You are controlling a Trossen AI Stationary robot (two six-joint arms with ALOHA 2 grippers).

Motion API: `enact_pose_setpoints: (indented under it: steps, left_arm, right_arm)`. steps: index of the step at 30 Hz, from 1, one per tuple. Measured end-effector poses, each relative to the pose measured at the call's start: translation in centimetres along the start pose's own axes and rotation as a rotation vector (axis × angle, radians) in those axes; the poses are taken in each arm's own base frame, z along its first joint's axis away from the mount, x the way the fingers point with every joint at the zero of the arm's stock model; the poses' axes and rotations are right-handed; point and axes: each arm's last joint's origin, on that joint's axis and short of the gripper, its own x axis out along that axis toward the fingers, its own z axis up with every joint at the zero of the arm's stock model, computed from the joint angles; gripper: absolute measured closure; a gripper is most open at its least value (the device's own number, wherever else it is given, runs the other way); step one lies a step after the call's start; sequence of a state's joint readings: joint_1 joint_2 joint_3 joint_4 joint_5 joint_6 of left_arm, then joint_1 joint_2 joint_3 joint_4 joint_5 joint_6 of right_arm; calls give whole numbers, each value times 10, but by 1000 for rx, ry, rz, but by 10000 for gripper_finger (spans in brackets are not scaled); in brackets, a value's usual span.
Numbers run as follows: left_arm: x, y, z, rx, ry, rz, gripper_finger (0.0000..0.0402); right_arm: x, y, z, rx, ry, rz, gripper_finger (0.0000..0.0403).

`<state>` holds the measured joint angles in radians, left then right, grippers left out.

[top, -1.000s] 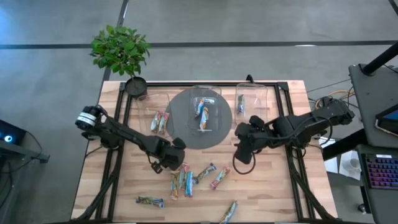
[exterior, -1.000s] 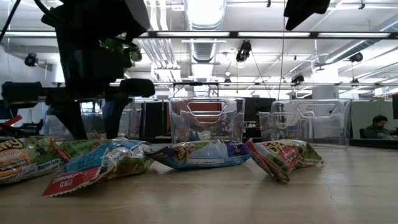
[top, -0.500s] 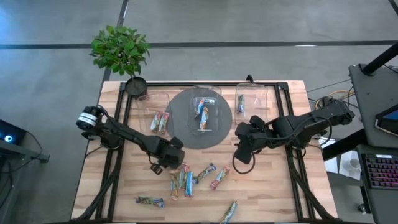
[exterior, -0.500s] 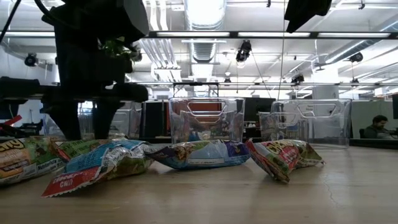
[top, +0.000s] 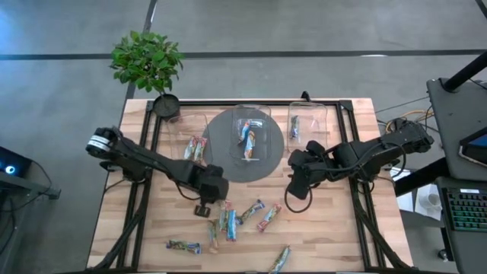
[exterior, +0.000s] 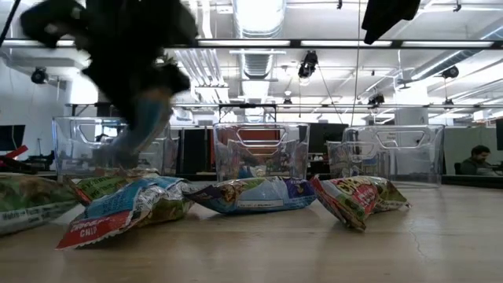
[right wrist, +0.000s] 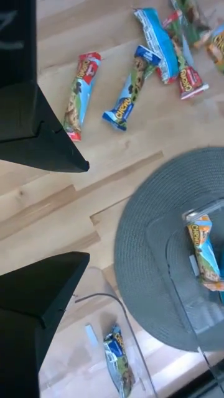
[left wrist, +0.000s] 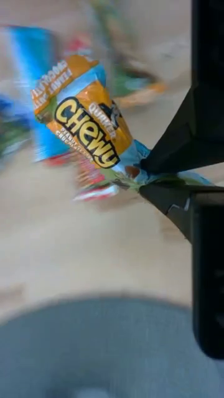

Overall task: Pick and place Granola Bars by type
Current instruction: Put the yellow granola bar into the center transparent bin

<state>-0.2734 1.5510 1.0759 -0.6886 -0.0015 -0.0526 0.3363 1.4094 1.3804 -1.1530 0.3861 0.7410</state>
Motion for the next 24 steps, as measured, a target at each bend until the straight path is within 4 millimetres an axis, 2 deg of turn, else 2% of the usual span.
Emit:
enact_pose_setpoints:
  steps: [3,6,9,12,15,19,22,24]
  left_arm:
    - [-27,9,11,-125,-117,98,388]
    - [-53,29,21,-351,-280,214,389]
    - [-77,60,30,-680,-501,259,389]
    - [-93,98,30,-1052,-714,235,389]
    - [-92,138,24,-1298,-843,205,389]
    - [-75,180,20,-1416,-891,174,387]
    - [-51,201,17,-1416,-815,163,379]
    - [-36,206,16,-1424,-761,143,366]
  right_arm:
    - [0,-1,1,12,-23,-25,191]
    - [0,-2,2,48,-71,-72,191]
    - [-3,-5,4,154,-150,-128,191]
    - [-9,-10,6,348,-247,-158,191]
    - [-16,-15,6,516,-316,-153,191]
    - [-21,-19,6,597,-349,-139,191]
    - [-22,-19,6,581,-350,-141,191]
    - [-22,-19,6,577,-350,-141,191]
